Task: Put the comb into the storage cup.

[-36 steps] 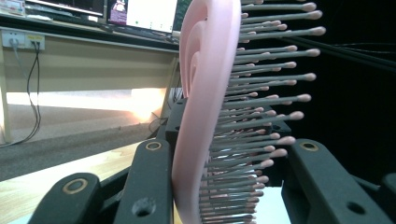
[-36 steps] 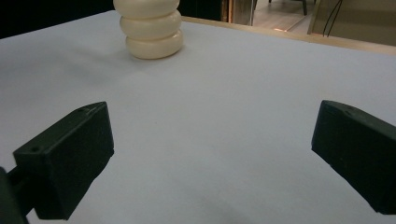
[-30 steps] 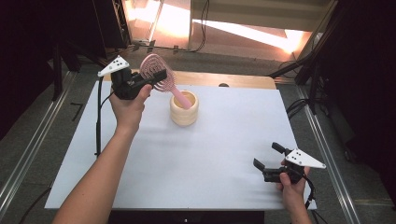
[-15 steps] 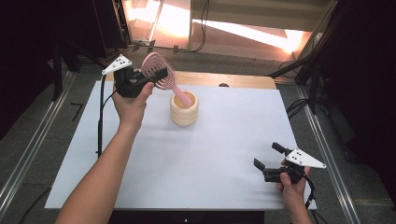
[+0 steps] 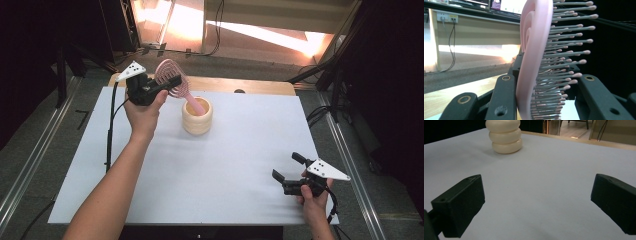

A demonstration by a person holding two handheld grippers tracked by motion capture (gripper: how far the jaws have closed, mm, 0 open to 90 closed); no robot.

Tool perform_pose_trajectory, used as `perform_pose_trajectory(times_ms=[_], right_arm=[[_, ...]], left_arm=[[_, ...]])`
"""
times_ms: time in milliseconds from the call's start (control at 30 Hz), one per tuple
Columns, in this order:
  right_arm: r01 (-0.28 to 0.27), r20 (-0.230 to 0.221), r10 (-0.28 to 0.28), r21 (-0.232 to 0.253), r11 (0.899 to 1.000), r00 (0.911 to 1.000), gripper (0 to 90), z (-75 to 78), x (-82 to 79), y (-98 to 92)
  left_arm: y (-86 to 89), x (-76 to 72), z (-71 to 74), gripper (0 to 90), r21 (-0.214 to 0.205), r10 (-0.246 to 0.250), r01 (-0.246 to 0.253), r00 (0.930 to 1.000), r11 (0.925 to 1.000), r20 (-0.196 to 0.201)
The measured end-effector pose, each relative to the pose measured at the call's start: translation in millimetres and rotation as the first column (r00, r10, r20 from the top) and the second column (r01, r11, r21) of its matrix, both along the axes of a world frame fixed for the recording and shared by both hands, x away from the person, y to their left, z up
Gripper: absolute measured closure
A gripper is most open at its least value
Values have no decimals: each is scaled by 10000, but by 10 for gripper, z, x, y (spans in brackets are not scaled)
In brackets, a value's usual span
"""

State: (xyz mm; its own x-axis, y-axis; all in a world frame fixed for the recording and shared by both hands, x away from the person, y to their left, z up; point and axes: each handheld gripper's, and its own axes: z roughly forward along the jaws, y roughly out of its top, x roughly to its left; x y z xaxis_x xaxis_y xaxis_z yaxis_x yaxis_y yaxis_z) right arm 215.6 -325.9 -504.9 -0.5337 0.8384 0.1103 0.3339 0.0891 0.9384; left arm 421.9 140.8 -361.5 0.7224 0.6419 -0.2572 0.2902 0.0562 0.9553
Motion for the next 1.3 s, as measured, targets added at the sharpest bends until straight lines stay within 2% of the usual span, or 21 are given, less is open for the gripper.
perform_pose_trajectory(times_ms=[533, 1100, 1300], right_arm=[[-32, 29, 32, -3, 10000, 10000, 0, 2, 3, -1], [-24, -6, 24, -17, 10000, 10000, 0, 0, 3, 4], [-29, -8, 29, -24, 10000, 10000, 0, 1, 3, 4]], left_arm=[[-62, 30, -130, 656, 278, 74, -68, 9998, 9996, -192], [-161, 37, -327, 656, 651, -81, 116, 9986, 9978, -527], [-173, 32, -402, 656, 526, 2, 30, 9981, 9986, -611]])
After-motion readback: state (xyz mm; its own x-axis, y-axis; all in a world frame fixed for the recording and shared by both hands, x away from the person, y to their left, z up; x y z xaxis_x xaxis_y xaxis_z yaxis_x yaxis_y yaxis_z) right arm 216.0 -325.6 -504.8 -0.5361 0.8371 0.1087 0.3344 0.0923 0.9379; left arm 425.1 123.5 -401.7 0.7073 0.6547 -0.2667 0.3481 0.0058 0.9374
